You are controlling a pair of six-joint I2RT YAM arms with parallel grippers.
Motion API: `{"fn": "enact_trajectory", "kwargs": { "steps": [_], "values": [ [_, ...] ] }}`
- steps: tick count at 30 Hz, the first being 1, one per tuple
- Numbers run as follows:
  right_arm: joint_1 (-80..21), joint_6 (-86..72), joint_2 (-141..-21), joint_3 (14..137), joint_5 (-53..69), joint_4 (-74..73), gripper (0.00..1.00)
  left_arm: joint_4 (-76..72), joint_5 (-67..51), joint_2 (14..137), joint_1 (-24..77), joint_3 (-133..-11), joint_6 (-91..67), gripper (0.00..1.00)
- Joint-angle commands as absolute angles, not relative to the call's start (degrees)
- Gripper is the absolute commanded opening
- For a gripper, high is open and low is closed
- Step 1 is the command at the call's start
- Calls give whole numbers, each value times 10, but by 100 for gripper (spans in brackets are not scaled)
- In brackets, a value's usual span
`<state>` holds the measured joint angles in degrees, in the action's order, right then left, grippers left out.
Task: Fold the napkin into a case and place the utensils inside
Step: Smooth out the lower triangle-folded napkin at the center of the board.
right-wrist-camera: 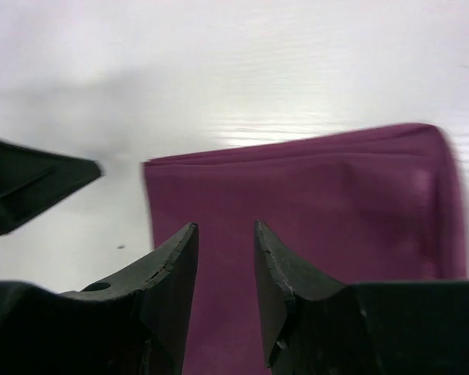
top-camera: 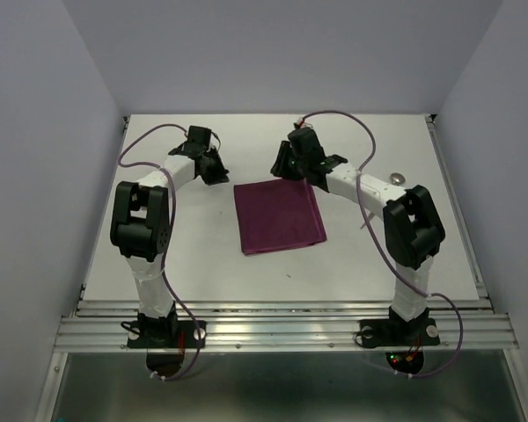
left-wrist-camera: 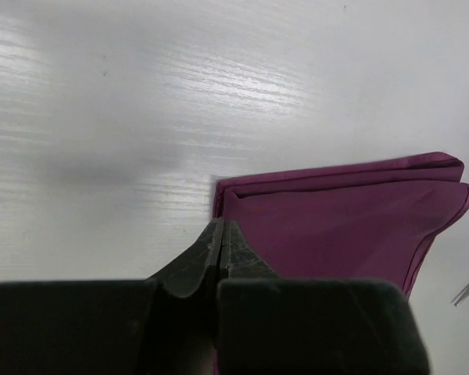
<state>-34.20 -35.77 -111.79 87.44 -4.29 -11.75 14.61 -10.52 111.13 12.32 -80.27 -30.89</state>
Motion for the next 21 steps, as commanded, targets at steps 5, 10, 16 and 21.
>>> {"fn": "enact_trajectory", "kwargs": {
  "steps": [5,10,16,21],
  "values": [
    [-251,-329,-1089,788,-34,-113,37,128,-154,1090,129,-793,-295,3],
    [-244,-302,-1121,832,-25,-143,27,134,-147,1127,138,-816,-295,0],
    [-244,-288,-1178,892,-33,-169,13,158,-120,1195,138,-840,-291,0],
    [-239,-285,-1216,931,-49,-177,8,165,-107,1211,138,-851,-288,0]
  ]
}}
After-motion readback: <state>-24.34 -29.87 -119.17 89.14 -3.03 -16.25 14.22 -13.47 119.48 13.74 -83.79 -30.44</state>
